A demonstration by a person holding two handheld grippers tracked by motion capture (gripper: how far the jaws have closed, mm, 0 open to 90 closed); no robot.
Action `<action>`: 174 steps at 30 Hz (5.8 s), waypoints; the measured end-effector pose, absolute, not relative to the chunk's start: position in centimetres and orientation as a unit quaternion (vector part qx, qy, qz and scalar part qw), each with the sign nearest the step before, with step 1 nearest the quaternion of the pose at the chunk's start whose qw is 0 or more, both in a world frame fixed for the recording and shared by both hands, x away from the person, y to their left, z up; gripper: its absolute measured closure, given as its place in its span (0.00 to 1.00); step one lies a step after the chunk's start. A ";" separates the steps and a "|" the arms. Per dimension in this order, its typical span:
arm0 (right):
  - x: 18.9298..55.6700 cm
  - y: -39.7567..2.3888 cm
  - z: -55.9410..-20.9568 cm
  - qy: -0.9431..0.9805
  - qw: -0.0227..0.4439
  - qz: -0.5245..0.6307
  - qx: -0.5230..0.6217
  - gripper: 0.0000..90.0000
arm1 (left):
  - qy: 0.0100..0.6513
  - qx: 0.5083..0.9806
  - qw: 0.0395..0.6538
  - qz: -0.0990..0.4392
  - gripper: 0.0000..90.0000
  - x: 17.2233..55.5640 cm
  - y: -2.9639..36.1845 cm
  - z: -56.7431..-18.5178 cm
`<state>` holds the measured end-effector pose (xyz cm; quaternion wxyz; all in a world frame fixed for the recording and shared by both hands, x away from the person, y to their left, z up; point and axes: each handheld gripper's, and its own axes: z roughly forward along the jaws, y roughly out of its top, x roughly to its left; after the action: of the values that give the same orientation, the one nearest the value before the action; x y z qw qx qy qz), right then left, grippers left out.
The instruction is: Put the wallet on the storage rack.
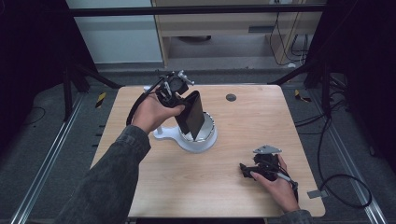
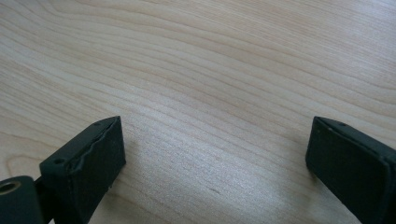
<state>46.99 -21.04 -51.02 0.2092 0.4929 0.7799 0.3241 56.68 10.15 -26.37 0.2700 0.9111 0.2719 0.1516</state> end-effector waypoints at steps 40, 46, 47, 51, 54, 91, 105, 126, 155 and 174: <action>46.8 -20.9 -51.2 0.776 0.215 0.335 0.488 0.05 | 0.299 0.905 0.264 0.146 0.73 60.1 8.0 -30.3; 46.8 -20.9 -51.3 0.776 0.217 0.335 0.488 0.05 | 0.298 0.894 0.288 0.172 0.68 58.7 9.0 -28.6; 46.8 -20.9 -51.3 0.776 0.217 0.335 0.488 0.05 | 0.297 0.892 0.292 0.175 0.67 58.5 9.2 -28.3; 46.8 -20.9 -51.3 0.776 0.216 0.336 0.488 0.05 | 0.295 0.887 0.303 0.187 0.64 57.5 9.8 -27.4; 46.8 -20.9 -51.3 0.776 0.216 0.335 0.488 0.05 | 0.291 0.887 0.305 0.189 0.62 57.0 10.0 -27.0; 46.8 -20.8 -51.2 0.776 0.215 0.335 0.489 0.04 | 0.224 0.881 0.357 0.215 0.04 50.2 9.2 -27.3; 46.7 -20.8 -51.2 0.776 0.215 0.335 0.489 0.04 | 0.235 0.886 0.341 0.207 0.04 48.1 10.2 -29.2; 46.7 -20.8 -51.3 0.777 0.214 0.334 0.488 0.04 | 0.265 0.899 0.308 0.166 0.05 45.9 13.2 -39.2; 46.7 -20.8 -51.3 0.777 0.215 0.334 0.488 0.04 | 0.398 0.843 0.308 0.191 0.07 47.4 22.8 -47.9; 46.6 -20.8 -51.3 0.777 0.215 0.334 0.488 0.04 | 0.446 0.806 0.335 0.197 0.01 48.6 25.1 -50.9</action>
<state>46.63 -20.79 -51.26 0.2149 0.4882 0.7772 0.3340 48.60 25.12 -50.86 0.3346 0.8062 0.4462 0.1975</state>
